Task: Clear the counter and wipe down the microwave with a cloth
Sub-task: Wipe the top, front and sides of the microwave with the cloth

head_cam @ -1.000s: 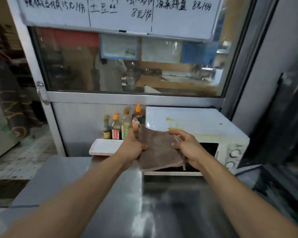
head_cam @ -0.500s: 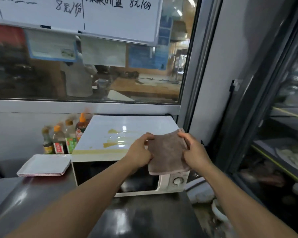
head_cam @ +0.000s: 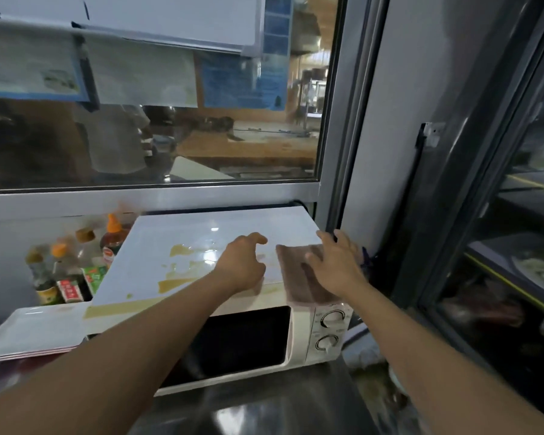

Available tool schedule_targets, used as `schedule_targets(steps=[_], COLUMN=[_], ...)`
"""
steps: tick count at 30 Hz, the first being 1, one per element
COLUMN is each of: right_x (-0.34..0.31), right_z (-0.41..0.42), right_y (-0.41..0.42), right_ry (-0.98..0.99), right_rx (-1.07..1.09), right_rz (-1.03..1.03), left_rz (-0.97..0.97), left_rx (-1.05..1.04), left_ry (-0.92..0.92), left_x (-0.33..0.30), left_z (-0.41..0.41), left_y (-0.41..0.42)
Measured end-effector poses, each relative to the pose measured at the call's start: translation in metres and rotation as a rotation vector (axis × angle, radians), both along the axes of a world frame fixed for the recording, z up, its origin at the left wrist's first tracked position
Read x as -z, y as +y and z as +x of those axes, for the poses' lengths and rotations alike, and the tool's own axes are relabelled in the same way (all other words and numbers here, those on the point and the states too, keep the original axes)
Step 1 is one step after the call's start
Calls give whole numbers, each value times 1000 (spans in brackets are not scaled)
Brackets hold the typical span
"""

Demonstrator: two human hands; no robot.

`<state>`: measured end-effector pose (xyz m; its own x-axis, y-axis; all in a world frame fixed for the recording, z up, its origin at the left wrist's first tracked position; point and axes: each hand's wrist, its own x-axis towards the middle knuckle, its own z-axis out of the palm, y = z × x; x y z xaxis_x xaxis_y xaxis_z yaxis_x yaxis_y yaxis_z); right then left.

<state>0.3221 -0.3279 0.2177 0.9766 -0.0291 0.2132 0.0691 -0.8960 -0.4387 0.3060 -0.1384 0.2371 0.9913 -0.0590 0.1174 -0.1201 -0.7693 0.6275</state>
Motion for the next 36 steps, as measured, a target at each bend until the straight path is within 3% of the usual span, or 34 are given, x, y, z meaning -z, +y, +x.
schedule_targets(steps=[4, 10, 16, 30, 36], right_x=[21, 42, 33, 38, 36], right_z=[9, 15, 58, 233, 264], right_y=[15, 4, -9, 15, 22], right_ry=[213, 191, 241, 165, 34], right_rx=[22, -5, -143, -311, -370], right_rz=[-184, -350, -352, -328, -413], left_rz=[146, 324, 387, 485, 480], left_rx=[67, 51, 7, -84, -92], left_ry=[-13, 6, 15, 101, 107], left_x=[7, 24, 29, 33, 33], left_z=[15, 52, 106, 185, 188], left_y=[13, 24, 25, 40, 43])
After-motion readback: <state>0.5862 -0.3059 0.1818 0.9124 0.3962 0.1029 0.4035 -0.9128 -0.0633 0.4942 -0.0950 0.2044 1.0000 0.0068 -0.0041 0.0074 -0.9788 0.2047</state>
